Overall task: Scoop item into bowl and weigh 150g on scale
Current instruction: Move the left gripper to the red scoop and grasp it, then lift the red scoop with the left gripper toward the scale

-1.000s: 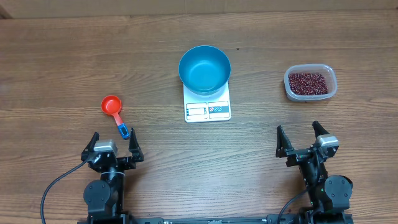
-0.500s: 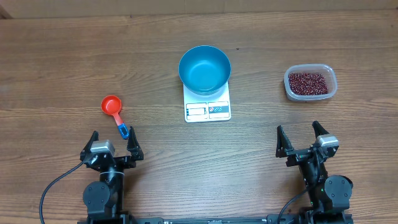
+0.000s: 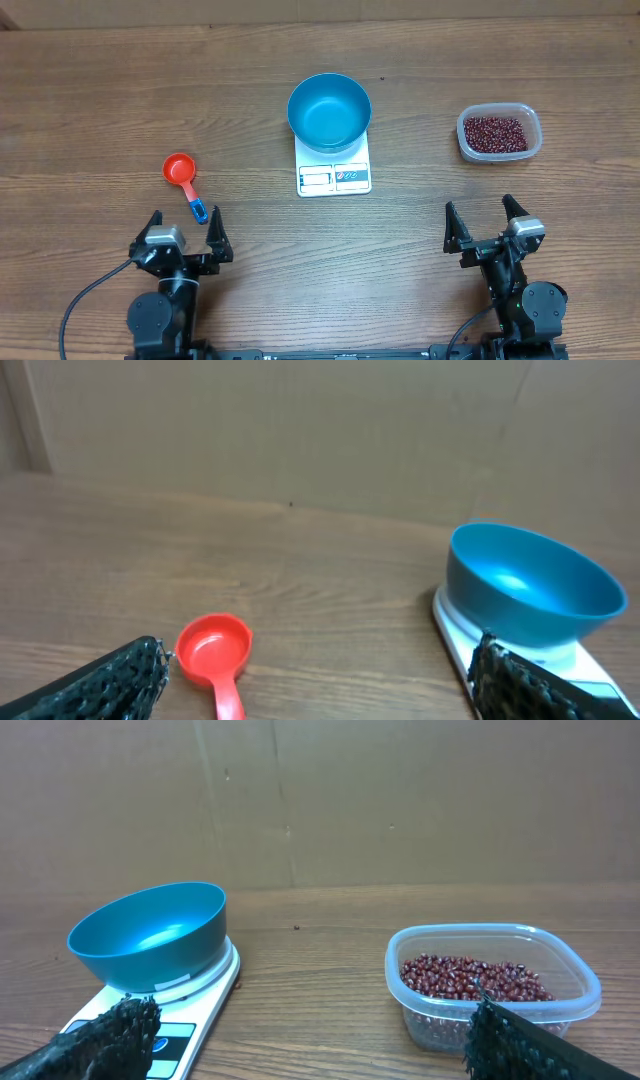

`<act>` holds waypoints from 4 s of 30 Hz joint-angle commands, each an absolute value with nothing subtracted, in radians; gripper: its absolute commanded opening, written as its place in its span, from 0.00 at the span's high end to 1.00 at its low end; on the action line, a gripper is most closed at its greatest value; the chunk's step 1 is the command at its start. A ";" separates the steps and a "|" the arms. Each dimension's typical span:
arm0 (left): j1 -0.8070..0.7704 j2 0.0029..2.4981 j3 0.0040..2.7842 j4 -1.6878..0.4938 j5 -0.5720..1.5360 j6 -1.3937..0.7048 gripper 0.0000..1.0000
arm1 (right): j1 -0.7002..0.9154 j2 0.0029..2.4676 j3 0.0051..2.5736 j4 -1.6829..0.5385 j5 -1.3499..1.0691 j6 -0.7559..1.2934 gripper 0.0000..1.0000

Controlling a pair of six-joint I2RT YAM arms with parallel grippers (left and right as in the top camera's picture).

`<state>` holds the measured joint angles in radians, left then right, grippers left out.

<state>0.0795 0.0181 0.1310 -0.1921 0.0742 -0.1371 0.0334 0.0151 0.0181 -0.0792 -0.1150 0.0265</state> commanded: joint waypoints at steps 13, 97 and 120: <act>0.085 0.180 0.331 -0.302 0.105 -0.082 0.00 | 0.038 0.009 0.008 -0.075 -0.105 0.032 0.00; 0.230 1.459 1.314 -0.856 0.168 -0.191 0.23 | 0.038 0.009 0.008 -0.075 -0.105 0.032 0.00; 0.244 1.882 1.314 -0.778 -0.081 -0.101 0.39 | 0.038 0.009 0.008 -0.075 -0.105 0.032 0.00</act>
